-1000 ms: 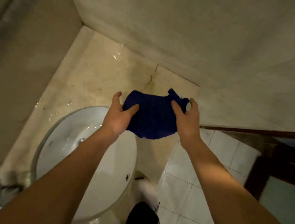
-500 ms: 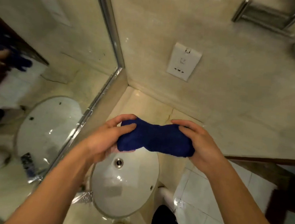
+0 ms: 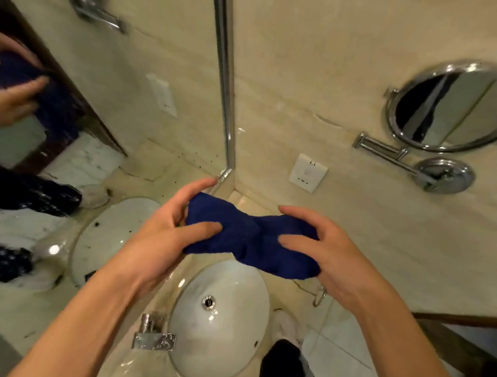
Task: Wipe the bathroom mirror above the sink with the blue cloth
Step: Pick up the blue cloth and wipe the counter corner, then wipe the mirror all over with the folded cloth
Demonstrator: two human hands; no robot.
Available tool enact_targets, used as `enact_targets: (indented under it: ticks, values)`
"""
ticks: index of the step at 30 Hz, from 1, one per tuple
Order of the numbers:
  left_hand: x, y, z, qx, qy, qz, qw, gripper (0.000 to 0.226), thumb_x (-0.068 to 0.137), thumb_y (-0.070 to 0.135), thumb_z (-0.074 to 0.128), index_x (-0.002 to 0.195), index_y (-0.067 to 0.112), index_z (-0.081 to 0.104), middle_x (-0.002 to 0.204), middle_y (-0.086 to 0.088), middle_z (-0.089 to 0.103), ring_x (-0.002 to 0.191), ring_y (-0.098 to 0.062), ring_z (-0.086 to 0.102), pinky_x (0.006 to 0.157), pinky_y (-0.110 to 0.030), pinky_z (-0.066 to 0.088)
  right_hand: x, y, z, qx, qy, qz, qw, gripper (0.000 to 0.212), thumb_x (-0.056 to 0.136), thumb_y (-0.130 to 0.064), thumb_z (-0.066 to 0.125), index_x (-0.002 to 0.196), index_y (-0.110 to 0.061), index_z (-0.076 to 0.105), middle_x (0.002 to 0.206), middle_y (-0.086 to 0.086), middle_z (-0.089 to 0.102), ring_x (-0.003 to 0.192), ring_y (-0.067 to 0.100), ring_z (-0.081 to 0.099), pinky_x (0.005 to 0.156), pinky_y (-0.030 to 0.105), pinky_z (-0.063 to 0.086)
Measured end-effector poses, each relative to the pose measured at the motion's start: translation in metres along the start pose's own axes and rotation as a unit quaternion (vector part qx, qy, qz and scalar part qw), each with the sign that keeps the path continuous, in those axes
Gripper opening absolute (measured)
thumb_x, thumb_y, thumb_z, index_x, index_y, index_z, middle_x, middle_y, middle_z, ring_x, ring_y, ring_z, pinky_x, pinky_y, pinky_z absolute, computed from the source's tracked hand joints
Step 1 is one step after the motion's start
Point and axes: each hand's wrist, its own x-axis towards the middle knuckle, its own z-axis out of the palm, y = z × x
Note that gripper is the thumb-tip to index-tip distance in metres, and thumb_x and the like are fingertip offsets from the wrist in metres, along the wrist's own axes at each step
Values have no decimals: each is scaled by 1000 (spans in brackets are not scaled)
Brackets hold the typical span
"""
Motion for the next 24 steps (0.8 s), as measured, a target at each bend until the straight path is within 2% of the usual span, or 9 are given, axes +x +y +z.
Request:
enact_targets:
  ticks: [3, 6, 8, 10, 13, 16, 18, 21, 24]
  values:
    - [-17, 37, -6, 41, 25, 68, 997, 58, 81, 0, 66, 123, 38, 64, 106, -4, 74, 99, -18, 70, 82, -24, 57, -4, -39, 6, 27, -2, -95, 995, 47, 86, -4, 66, 122, -34, 65, 119, -6, 69, 111, 11, 64, 96, 35, 52]
    - [-28, 72, -5, 55, 66, 147, 985, 53, 75, 7, 77, 117, 38, 68, 113, -2, 73, 105, -18, 68, 86, -24, 55, -4, -79, 18, 21, -4, -216, 976, 42, 85, -11, 66, 122, -33, 65, 118, -6, 70, 113, 13, 64, 94, 32, 52]
    - [-32, 97, 0, 84, 116, 200, 969, 51, 76, 10, 77, 117, 39, 66, 111, 5, 73, 102, -12, 68, 84, -20, 54, -4, -110, 28, 21, 5, -277, 961, 42, 81, -20, 68, 120, -33, 65, 112, -5, 71, 108, 14, 66, 90, 27, 54]
    - [-36, 121, 6, 90, 160, 241, 953, 58, 77, 9, 80, 124, 36, 60, 103, 12, 73, 95, -4, 68, 76, -14, 52, -5, -143, 38, 9, 12, -324, 946, 49, 78, -25, 73, 124, -35, 61, 113, -3, 70, 107, 15, 66, 91, 30, 54]
    - [-48, 158, 18, 60, 188, 290, 936, 59, 76, 27, 81, 129, 28, 55, 91, 13, 75, 85, 0, 70, 70, -11, 51, -8, -185, 45, 1, 25, -388, 921, 59, 75, -31, 78, 130, -31, 56, 122, -11, 66, 115, 8, 61, 94, 25, 51]
    - [-58, 186, 32, 39, 216, 358, 908, 39, 80, 27, 74, 113, 11, 62, 59, 16, 63, 56, 6, 58, 56, -4, 42, -11, -219, 52, 157, -61, -363, 917, 67, 63, -37, 81, 124, -19, 60, 113, -1, 72, 104, 15, 68, 80, 26, 56]
    - [-61, 200, 42, 32, 244, 388, 888, 22, 82, 20, 65, 100, 8, 64, 52, 17, 57, 48, 7, 51, 50, -3, 37, -14, -239, 62, 286, -147, -296, 899, 76, 57, -46, 82, 122, -14, 62, 116, 4, 71, 105, 18, 69, 79, 30, 58]
    - [-62, 222, 45, 11, 280, 404, 871, 11, 81, 24, 70, 89, 17, 66, 70, 11, 63, 61, -1, 52, 58, -12, 41, -19, -265, 76, 312, -189, -268, 892, 67, 60, -45, 80, 118, -15, 63, 117, 9, 70, 106, 21, 68, 80, 32, 58]
    - [-72, 244, 33, -9, 293, 420, 859, 21, 77, 24, 78, 89, 23, 62, 90, 0, 64, 78, -12, 56, 69, -28, 46, -29, -291, 90, 294, -201, -279, 892, 37, 72, -23, 68, 109, -19, 62, 108, 9, 72, 95, 22, 70, 69, 30, 59]
